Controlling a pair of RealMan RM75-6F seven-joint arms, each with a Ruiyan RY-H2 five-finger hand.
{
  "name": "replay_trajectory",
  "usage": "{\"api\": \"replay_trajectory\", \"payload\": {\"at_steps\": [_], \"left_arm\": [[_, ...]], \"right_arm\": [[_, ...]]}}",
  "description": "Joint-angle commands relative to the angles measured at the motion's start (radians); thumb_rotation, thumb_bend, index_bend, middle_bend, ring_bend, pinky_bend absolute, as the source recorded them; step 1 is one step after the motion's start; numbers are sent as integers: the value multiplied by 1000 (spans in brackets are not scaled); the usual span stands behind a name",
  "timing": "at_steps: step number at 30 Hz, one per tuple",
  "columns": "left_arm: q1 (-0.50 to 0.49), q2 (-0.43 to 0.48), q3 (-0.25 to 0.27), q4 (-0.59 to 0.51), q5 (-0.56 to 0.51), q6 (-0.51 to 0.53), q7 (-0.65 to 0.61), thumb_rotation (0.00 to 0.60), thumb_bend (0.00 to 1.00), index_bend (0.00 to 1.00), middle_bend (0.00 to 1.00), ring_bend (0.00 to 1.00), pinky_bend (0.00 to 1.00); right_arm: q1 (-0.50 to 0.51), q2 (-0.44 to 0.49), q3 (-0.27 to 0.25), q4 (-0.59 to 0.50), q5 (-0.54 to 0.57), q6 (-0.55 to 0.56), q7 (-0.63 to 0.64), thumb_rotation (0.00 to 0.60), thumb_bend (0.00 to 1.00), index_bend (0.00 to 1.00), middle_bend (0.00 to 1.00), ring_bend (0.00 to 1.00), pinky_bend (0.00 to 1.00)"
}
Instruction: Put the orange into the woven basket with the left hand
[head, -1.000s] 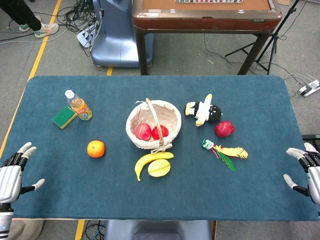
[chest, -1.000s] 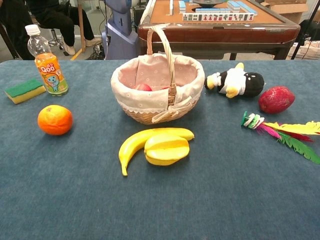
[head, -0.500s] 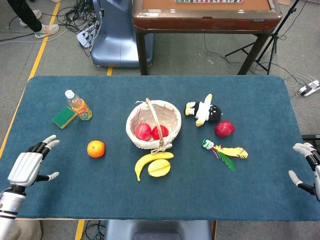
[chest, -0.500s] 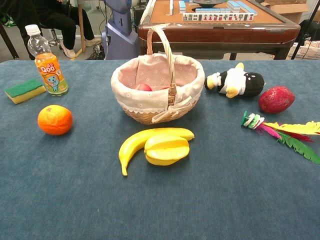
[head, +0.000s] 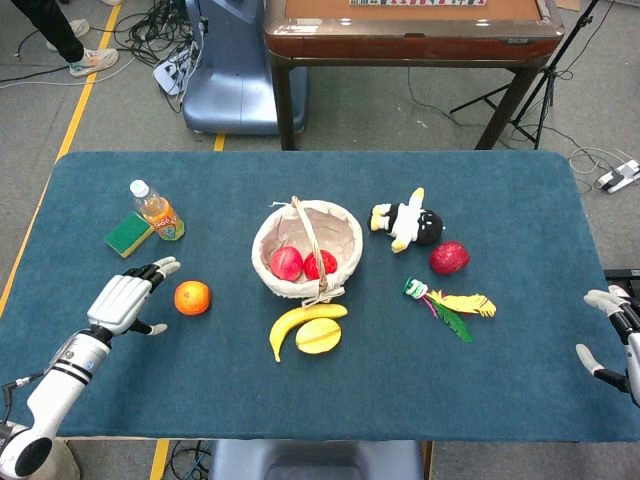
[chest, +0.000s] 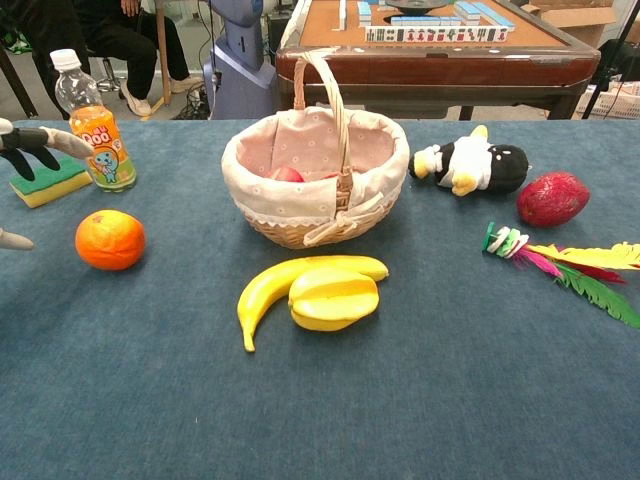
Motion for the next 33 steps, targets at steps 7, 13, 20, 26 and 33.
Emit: {"api": "replay_trajectory", "payload": {"at_steps": [7,13,20,26,33], "left_arm": [[-70,-109,-4,103,-83,-63,59,600,115,203,125,210,229],[-96,-167,2,166,-114,-76,94,600,115,261,209,265,234],[-114,-228,2,221,-159,-71,143,600,115,338,315,398,307],[-108,-275,-8,260,-161,-12,137,600,116,473,493,562,428],[-89,-240,-38,217,-92,98,43,600,116,501,525,568,432]], "right_arm": [[-1,-8,1,23,15,-12,21,600,239,263,271,214,217],[5,-15,1,36,18,-25,33,600,239,263,271,214,217],[6,-19,2,49,25,-33,45,600,238,263,271,214,217],[3,-20,0,59,29,-35,56,600,239,263,271,215,217],[4,-25,2,70,32,-40,67,600,238,263,271,214,217]]}}
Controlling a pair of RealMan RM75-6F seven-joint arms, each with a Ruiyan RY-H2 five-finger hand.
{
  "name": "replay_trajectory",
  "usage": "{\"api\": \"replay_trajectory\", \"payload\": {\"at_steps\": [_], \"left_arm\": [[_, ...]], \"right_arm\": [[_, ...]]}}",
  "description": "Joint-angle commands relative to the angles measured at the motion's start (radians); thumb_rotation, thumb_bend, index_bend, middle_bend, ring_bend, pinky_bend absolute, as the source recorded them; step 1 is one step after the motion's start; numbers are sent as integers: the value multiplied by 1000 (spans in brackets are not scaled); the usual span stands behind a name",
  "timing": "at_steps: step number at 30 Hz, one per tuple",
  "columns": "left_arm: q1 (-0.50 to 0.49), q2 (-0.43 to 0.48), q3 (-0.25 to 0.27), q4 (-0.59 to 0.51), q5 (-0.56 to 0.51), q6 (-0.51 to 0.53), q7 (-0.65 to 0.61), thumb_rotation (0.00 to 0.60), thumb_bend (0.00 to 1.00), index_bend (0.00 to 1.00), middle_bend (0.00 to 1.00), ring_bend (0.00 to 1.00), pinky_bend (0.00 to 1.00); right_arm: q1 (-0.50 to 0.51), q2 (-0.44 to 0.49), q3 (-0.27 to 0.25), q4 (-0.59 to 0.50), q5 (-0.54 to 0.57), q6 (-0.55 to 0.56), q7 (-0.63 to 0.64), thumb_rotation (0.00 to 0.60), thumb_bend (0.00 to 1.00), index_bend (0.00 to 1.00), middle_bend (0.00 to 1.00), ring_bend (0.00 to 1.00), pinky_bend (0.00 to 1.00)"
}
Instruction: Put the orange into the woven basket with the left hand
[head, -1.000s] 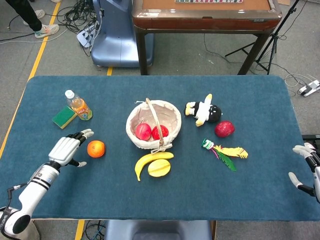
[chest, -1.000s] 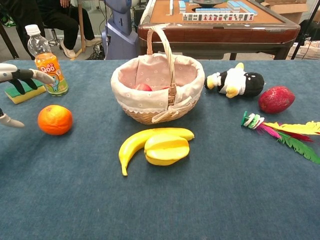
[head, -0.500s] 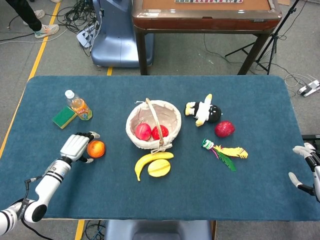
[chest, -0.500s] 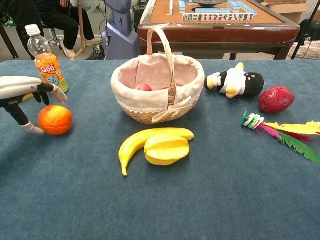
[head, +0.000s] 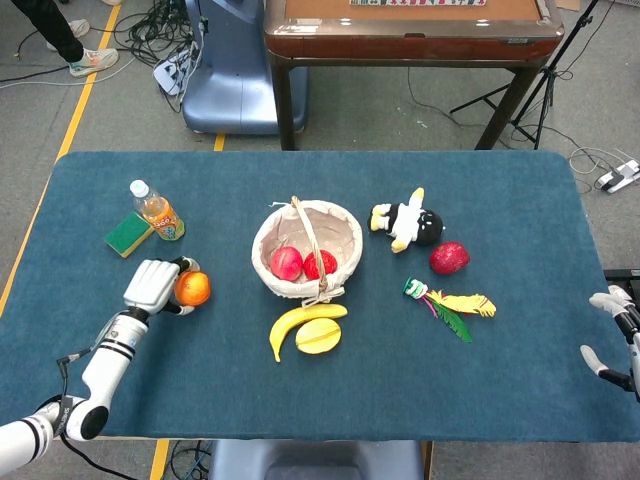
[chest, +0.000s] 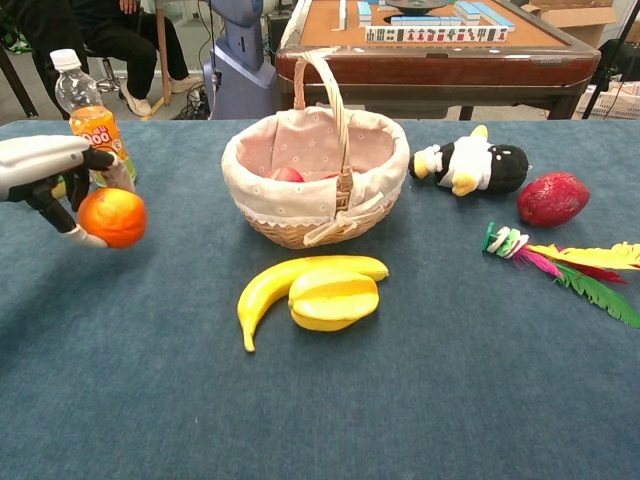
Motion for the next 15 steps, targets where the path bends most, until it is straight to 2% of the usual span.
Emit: {"api": "replay_trajectory", "payload": {"at_steps": [1,8,11,15], "left_arm": [[14,31,-22,-46,45,63,-63,600,115,500,525,567,432],[25,48,-77,-132,85,172,-171,600,116,494,525,556,432],[15,41,-103,-158,72,173,-221,600,115,491,525,554,431],[-14,17,-128,-176,44,152,-224,600,116,481,525,551,432]], "right_arm": [[3,-3,0,4,1,-5,3,600,238,263,271,214,217],[15,-14,0,18,-1,-24,13,600,238,263,271,214,217],[18,-15,2,20,-4,-26,15,600,239,263,271,214,217],[21,-17,1,25,-2,-32,19,600,239,263,271,214,217]]}}
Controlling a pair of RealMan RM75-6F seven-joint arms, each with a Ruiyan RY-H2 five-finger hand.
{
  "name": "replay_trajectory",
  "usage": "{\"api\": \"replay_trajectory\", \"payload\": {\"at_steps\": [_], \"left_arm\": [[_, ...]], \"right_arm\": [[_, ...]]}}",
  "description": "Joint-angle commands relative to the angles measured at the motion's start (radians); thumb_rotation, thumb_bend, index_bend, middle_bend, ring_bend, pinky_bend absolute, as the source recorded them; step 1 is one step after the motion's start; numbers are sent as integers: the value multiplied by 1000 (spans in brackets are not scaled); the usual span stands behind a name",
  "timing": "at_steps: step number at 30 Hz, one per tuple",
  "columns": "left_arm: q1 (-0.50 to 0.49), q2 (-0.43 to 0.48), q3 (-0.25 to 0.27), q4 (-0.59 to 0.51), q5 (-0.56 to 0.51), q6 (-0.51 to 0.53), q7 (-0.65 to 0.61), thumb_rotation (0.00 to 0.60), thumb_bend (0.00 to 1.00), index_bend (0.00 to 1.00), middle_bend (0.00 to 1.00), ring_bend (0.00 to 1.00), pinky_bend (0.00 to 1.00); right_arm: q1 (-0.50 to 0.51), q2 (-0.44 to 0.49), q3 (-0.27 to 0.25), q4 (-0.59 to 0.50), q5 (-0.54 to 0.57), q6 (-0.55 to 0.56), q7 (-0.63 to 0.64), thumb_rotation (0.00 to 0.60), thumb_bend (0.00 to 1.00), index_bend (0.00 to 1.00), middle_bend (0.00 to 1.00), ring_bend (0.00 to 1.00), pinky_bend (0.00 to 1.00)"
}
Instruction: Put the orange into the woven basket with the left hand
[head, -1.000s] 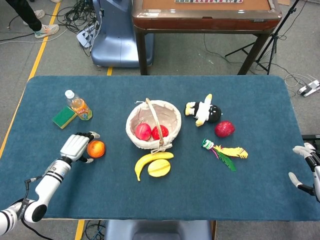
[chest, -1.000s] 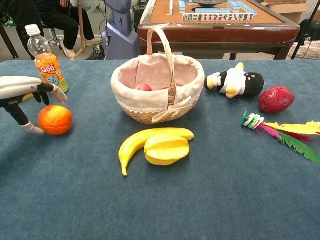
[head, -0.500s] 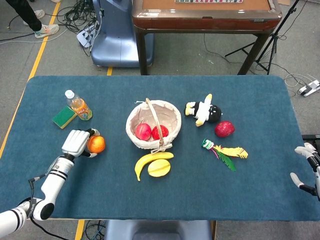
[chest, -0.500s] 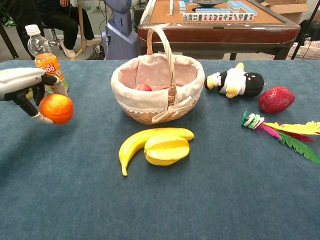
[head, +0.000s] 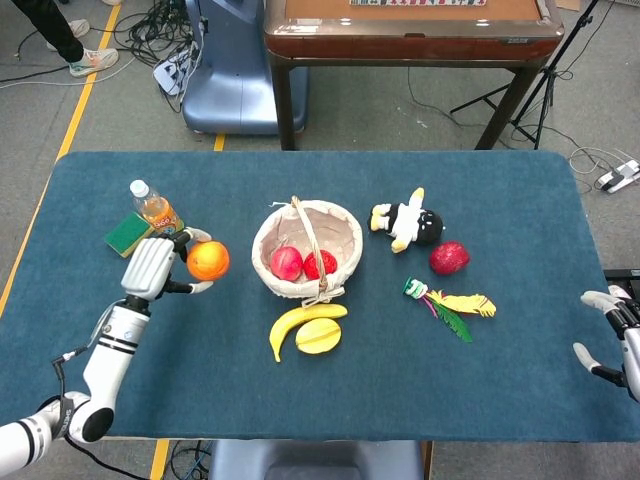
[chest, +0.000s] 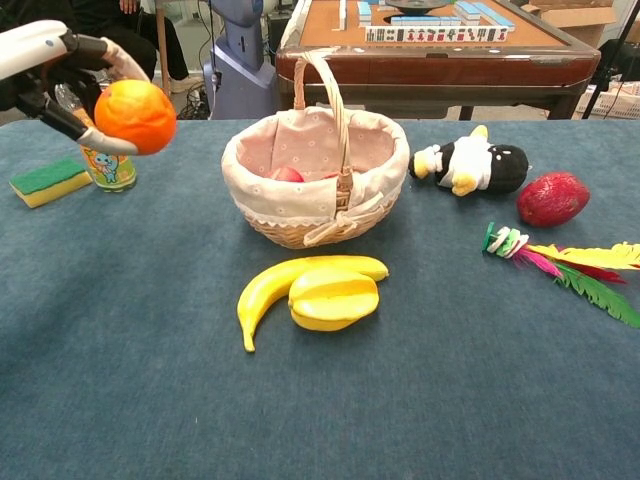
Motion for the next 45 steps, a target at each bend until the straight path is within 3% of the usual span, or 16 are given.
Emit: {"api": "replay_trajectory", "payload": {"at_steps": [1,23,25,28,31,36,45], "left_arm": [[-26,-24,-19,-6,-19,-14,7,600,116,479,525,550,432],[-160,-137,-94,-19,-219,-139,77,600,116,386,508,512,431],[-172,-139,-92,-19,-240,-162,88,600,116,353,442,454,431],[-182,-143,-89,-19,-250,-172,100,600,116,271,226,272,428],[-185,-151,-89,-16,-251,-158,106,600,116,165,49,130,362],[-179,-147,-87,-21,-251,-139,109,600,116,53,0,59,287],[-73,26,14,-182,-261,-72,241,600,116,66,0,59,278]], "right_arm": [[1,-1,-1,2,0,-2,2,600,239,263,271,214,217],[-17,9,-4,15,14,10,24,600,239,263,271,214,217],[-17,7,-4,17,15,9,29,600,239,263,271,214,217],[-19,6,-4,22,16,11,34,600,239,263,271,214,217],[-21,6,-3,26,18,12,37,600,239,263,271,215,217],[-22,6,-2,29,18,13,41,600,239,263,271,214,217],[-18,9,-1,30,17,6,43,600,239,263,271,215,217]]}}
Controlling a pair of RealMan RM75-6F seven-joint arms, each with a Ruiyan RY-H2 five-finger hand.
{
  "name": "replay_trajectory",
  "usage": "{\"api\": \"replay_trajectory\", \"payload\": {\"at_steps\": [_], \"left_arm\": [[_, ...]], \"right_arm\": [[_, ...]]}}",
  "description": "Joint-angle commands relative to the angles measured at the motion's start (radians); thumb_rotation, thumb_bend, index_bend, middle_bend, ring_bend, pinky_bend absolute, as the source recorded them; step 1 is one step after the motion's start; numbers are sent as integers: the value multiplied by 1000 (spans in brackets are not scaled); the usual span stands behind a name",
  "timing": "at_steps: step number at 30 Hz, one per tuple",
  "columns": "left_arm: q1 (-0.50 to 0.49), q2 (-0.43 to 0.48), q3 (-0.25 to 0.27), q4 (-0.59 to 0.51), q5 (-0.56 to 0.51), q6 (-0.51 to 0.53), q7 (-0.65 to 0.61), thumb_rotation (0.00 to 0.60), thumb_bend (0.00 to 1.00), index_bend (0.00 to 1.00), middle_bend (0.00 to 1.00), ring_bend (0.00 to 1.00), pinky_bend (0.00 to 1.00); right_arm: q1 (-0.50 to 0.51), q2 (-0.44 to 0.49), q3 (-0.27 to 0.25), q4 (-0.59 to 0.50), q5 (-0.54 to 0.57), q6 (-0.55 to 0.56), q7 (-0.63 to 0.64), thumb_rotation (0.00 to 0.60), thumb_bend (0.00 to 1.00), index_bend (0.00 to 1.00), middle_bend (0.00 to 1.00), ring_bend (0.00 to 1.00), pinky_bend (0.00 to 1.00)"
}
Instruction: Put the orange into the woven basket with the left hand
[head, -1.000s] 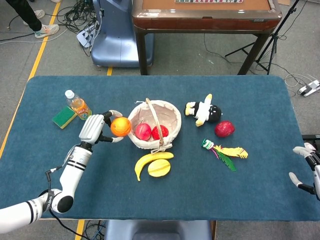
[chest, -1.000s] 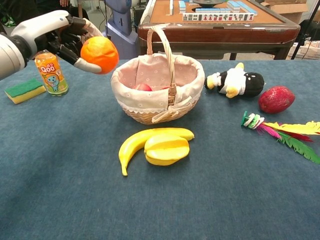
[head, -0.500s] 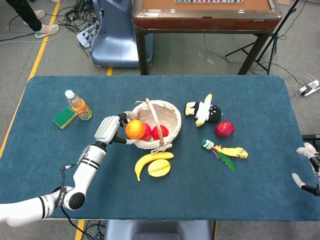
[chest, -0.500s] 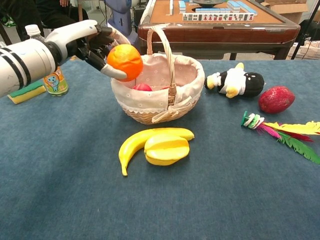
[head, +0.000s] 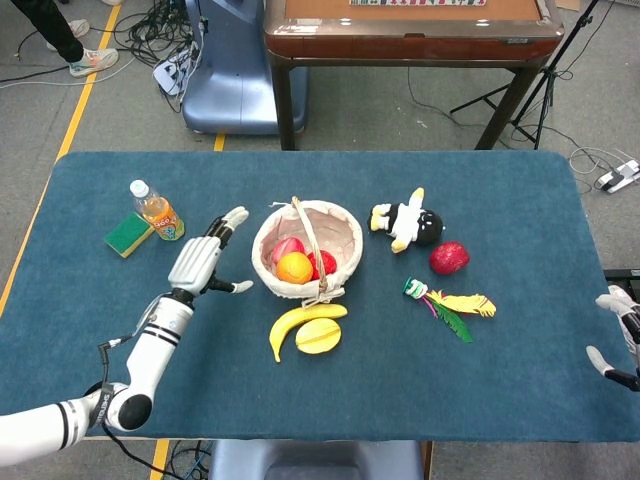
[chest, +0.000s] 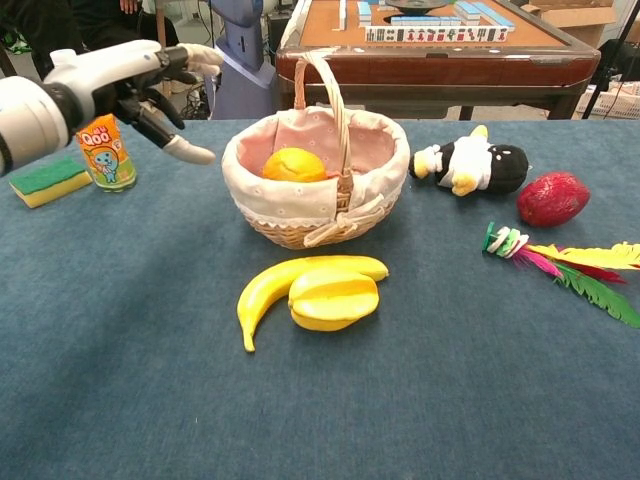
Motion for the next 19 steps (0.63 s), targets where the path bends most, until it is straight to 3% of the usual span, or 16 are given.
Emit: {"api": "replay_trajectory", "payload": {"at_steps": [1,8,19], "left_arm": [[64,91,59,-88,-5,52,78,600,116,67,0,59,278],[189,210,147,-183,18,194,170,600,116,96,0,73,275],[382,272,267,-159,155,416,198,600,115,124,7,85,268]], "right_arm": [[3,0,1,0,0,-5,-1,600,239,263,271,214,217],[19,-4,1,6,5,-35,4,600,238,263,273,214,217],[40,-5,5,-1,4,-62,-9,600,240,263,277,214,217]]}}
